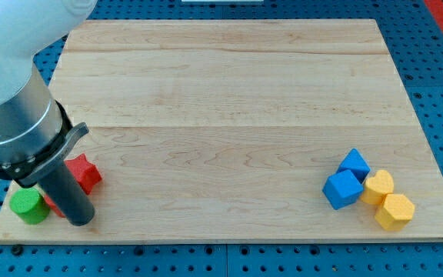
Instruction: Slide the red circle and red star a bit above
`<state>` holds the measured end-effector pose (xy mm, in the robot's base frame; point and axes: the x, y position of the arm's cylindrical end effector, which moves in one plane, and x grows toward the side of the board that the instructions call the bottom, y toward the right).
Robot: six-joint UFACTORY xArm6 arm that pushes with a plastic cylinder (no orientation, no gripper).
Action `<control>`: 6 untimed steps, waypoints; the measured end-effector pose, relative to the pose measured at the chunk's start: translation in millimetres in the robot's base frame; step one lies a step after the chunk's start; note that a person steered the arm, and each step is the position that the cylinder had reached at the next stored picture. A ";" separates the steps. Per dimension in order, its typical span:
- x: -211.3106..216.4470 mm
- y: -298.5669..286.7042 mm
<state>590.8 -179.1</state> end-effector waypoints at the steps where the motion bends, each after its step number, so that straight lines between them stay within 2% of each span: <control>1: 27.2 0.1; 2: 26.3 -11.9; 3: 25.5 -52.3; 6: -59.2 -31.4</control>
